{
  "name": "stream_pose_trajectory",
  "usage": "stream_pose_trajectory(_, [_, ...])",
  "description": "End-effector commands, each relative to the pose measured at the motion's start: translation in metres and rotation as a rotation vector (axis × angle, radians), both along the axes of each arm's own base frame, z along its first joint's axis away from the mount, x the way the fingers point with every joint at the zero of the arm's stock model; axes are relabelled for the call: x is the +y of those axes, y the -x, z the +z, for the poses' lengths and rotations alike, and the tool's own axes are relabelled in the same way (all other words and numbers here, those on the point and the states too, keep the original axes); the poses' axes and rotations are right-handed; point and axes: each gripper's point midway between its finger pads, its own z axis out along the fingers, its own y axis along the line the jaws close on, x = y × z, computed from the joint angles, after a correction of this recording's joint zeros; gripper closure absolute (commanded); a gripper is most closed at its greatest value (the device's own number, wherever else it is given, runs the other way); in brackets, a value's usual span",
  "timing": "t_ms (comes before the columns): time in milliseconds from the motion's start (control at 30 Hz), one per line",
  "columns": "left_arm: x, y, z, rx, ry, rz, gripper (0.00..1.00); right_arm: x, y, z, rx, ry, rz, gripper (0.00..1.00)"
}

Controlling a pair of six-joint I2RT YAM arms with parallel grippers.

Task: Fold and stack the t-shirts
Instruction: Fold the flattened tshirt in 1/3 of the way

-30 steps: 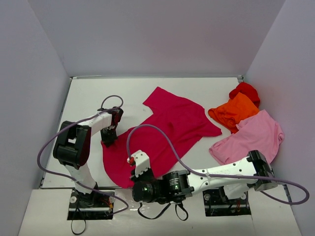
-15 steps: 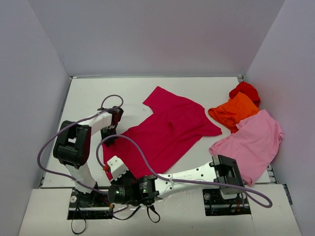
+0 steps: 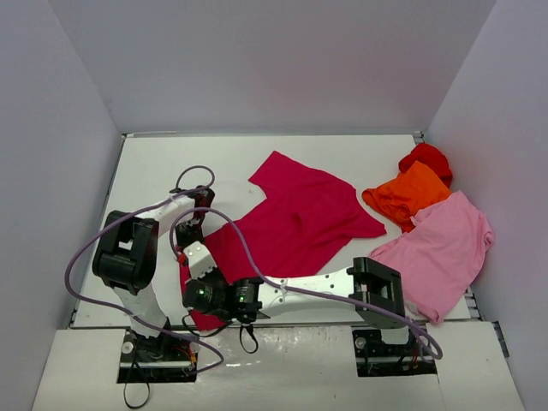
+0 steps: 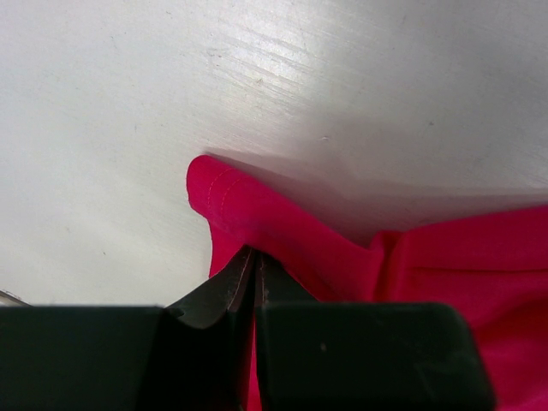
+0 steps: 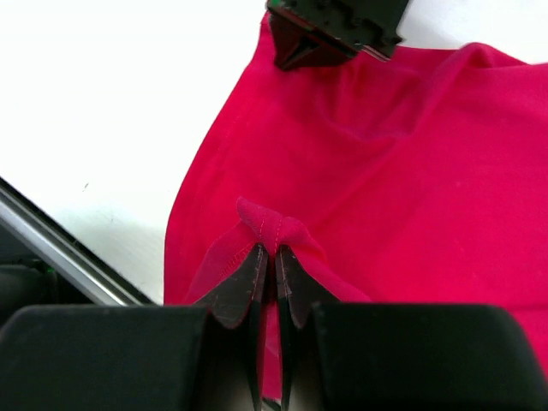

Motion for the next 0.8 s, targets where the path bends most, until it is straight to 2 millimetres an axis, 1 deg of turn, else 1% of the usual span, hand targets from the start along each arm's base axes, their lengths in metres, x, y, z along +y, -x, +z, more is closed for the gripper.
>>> stream_pose_trajectory(0, [-0.011, -0.015, 0.004, -0.07, 0.042, 0.007, 1.0, 0.04, -0.003, 0.019, -0.018, -0.096, 0.062, 1.0])
stream_pose_trajectory(67, [-0.011, -0.016, 0.004, -0.07, 0.044, 0.007, 1.0, 0.049, -0.003, 0.016, -0.014, -0.1, 0.08, 1.0])
stream_pose_trajectory(167, [-0.01, -0.016, 0.003, -0.069, 0.042, 0.007, 1.0, 0.059, -0.007, 0.012, -0.011, -0.108, 0.087, 1.0])
stream_pose_trajectory(300, [-0.011, -0.016, 0.001, -0.064, 0.04, 0.005, 1.0, 0.067, -0.013, -0.003, -0.011, -0.097, 0.101, 1.0])
stream_pose_trajectory(433, [-0.011, -0.016, -0.002, -0.056, 0.039, 0.002, 1.0, 0.067, -0.024, -0.01, -0.009, -0.09, 0.084, 1.0])
stream_pose_trajectory(467, [-0.011, -0.016, -0.002, -0.055, 0.038, 0.001, 1.0, 0.068, -0.025, -0.01, -0.004, -0.092, 0.085, 0.98])
stream_pose_trajectory(500, [-0.01, -0.016, -0.003, -0.054, 0.037, 0.001, 1.0, 0.068, -0.025, -0.011, 0.005, -0.094, 0.091, 0.93])
stream_pose_trajectory(533, [-0.01, -0.016, -0.003, -0.053, 0.037, 0.001, 1.0, 0.069, -0.025, -0.01, 0.014, -0.101, 0.095, 0.85])
stream_pose_trajectory(633, [-0.011, -0.018, -0.001, -0.058, 0.038, 0.0, 1.0, 0.063, -0.029, 0.003, 0.006, -0.125, 0.071, 0.39])
stream_pose_trajectory(667, [-0.011, -0.018, -0.001, -0.058, 0.038, 0.002, 1.0, 0.061, -0.03, 0.007, 0.001, -0.128, 0.066, 0.34])
stream_pose_trajectory(700, [-0.011, -0.018, 0.001, -0.061, 0.039, 0.002, 1.0, 0.057, -0.033, 0.021, -0.015, -0.151, 0.047, 0.33])
stream_pose_trajectory(733, [-0.011, -0.018, 0.003, -0.063, 0.04, 0.002, 1.0, 0.05, -0.034, 0.022, -0.021, -0.146, 0.035, 0.33])
stream_pose_trajectory(767, [-0.011, -0.019, 0.008, -0.076, 0.043, 0.003, 1.0, 0.044, -0.036, 0.035, -0.037, -0.165, 0.017, 0.32])
